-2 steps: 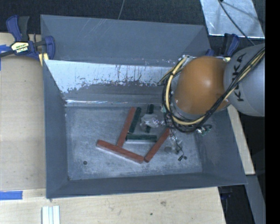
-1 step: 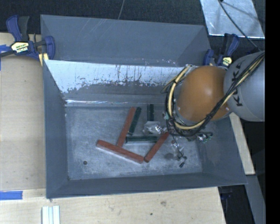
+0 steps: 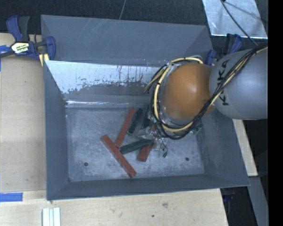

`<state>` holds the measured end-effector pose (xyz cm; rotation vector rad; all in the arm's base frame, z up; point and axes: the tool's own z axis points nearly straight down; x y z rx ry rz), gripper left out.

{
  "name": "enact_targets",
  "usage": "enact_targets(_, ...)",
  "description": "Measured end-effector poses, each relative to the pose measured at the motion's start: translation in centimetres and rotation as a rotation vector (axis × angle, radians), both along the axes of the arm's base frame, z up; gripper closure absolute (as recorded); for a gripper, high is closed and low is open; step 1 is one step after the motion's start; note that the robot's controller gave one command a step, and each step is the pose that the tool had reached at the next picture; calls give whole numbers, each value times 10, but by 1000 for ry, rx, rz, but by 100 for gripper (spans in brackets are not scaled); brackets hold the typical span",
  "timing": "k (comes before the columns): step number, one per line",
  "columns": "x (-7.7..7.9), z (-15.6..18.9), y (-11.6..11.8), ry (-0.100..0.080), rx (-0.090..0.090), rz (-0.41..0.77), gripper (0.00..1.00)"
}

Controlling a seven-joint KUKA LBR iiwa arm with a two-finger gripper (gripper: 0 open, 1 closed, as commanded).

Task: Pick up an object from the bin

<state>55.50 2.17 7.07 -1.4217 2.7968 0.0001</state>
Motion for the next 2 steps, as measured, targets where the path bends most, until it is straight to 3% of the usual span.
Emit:
enact_targets(1, 0, 0, 0, 0, 0, 0, 100)
enact_targets(2, 2, 201, -3, 3, 0, 24, 100)
